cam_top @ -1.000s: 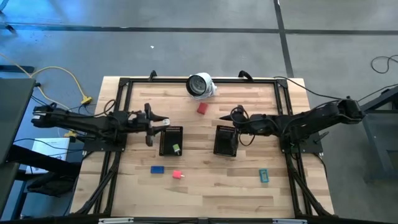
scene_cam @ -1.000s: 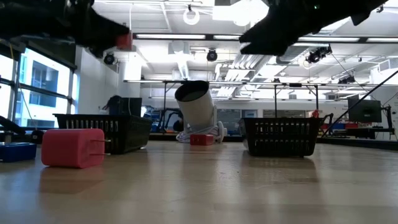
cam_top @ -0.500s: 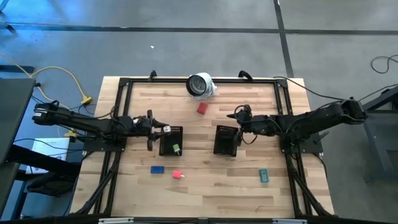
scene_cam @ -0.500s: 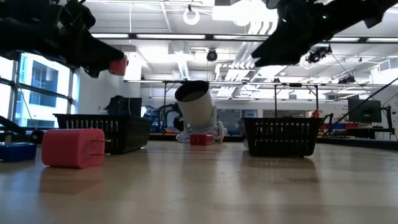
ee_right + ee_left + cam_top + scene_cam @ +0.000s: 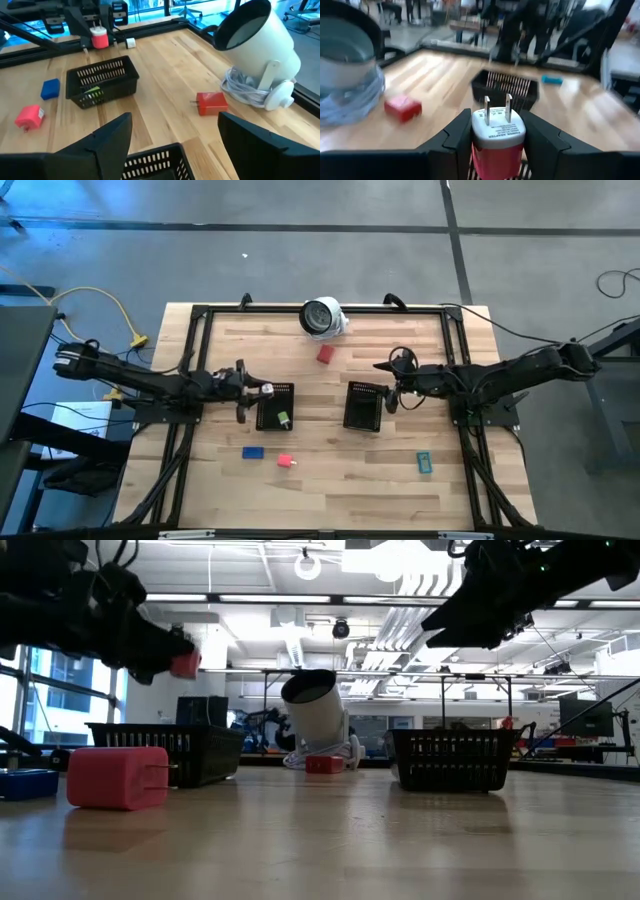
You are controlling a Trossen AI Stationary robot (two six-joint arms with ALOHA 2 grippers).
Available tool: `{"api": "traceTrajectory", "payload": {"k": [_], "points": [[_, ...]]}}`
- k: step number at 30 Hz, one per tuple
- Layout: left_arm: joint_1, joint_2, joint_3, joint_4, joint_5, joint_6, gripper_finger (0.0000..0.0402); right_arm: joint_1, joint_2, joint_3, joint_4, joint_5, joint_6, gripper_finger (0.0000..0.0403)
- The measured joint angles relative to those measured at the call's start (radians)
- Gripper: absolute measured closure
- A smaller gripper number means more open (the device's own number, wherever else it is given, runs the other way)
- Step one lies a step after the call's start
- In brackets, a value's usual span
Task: Pick & Place Office items
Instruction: Put the pink white charger adapter into the left black bin
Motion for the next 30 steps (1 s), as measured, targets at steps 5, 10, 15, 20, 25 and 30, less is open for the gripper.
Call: {"api": "traceTrajectory", "payload": {"k": [5, 10, 15, 20, 25, 30], "points": [[0.0, 0.074, -0.001, 0.018, -0.034, -0.016, 0.027, 0.0, 0.0, -0.017, 0.002, 0.02, 0.008, 0.0121], [0.0, 0.162, -0.002, 0.089, -0.043, -0.019, 0.027, 0.0, 0.0, -0.024, 0.018, 0.021, 0.008, 0.0121], [0.0, 0.256, -0.001, 0.142, -0.048, -0.034, 0.027, 0.0, 0.0, -0.024, 0.021, 0.02, 0.008, 0.0121], [0.0, 0.344, -0.001, 0.22, -0.049, -0.05, 0.027, 0.0, 0.0, -0.024, 0.024, 0.021, 0.008, 0.0121], [0.0, 0.415, 0.007, 0.262, -0.049, -0.07, 0.027, 0.0, 0.0, -0.024, 0.024, 0.02, 0.008, 0.0121], [0.0, 0.469, 0.018, 0.265, -0.039, -0.09, 0.027, 0.0, 0.0, -0.024, 0.024, 0.02, 0.008, 0.0121]]}}
